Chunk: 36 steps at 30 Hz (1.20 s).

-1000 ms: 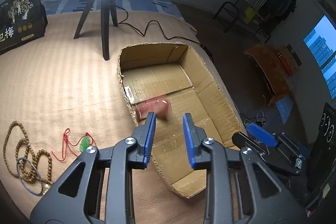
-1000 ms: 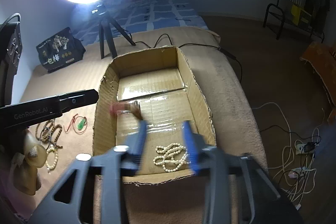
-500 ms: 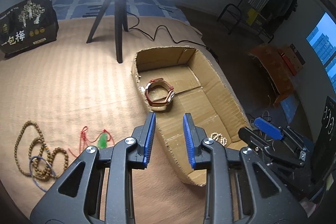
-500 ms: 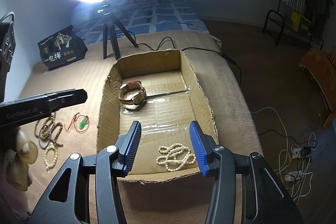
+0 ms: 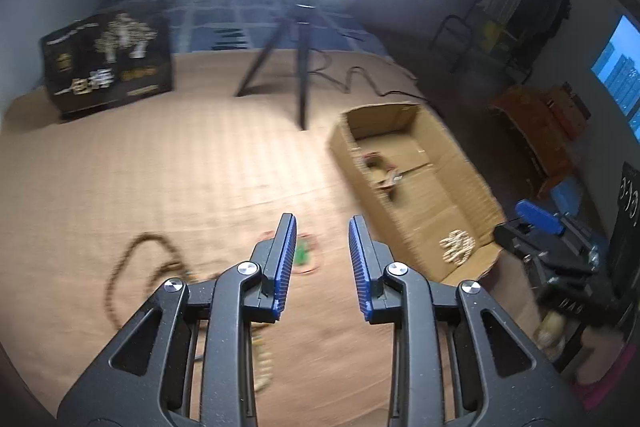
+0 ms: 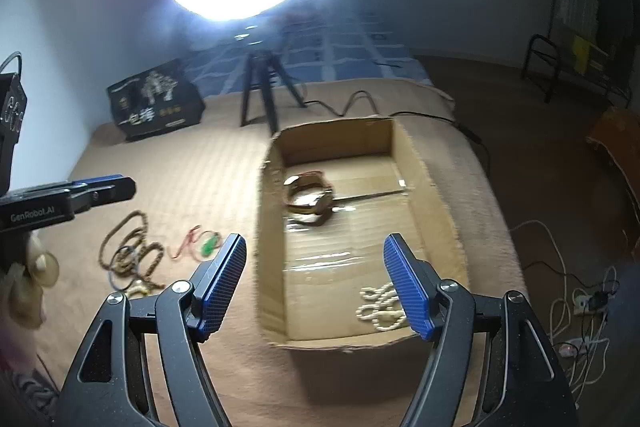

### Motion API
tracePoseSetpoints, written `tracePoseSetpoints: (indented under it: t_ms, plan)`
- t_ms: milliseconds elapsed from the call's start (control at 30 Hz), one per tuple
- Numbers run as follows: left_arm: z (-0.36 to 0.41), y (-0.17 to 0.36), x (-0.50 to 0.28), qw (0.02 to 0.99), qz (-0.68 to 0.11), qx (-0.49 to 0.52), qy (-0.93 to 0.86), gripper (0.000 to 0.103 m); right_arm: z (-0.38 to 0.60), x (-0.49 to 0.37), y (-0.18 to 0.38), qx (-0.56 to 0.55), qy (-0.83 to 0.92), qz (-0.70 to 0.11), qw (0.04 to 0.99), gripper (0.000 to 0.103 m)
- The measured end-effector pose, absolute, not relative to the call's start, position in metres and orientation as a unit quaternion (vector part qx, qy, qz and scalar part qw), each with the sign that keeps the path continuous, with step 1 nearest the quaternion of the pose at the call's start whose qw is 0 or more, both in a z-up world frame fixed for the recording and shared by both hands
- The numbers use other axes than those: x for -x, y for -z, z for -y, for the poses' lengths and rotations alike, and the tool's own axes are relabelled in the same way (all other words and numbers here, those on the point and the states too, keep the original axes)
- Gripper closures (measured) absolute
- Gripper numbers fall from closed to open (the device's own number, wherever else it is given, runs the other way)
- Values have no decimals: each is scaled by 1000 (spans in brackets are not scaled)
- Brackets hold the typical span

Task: Organize jewelry
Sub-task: 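Move both tools back over the remaining jewelry on the blanket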

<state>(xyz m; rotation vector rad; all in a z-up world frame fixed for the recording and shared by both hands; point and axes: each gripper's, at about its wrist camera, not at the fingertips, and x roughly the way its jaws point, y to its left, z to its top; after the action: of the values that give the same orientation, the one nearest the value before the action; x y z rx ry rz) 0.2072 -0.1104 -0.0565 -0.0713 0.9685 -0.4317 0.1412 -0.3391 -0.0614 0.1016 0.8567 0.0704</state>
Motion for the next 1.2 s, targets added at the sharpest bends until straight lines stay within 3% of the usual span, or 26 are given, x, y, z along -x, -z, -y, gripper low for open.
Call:
tracePoseSetpoints:
  t_ms: [67,167,567,1200]
  plan:
    - [90,58,-204,866,-460,32,194,49,332,-142,61,-46,-44,-417,907,32]
    - [56,63,-200,870,-460,44,175,36,318,-144,63,-42,-61,-422,903,32]
    - [-5,108,-195,835,-525,72,148,34,262,-147,81,-2,-117,-461,880,32]
    - [5,149,-200,802,-575,72,143,34,246,-170,105,-72,-121,-511,848,32]
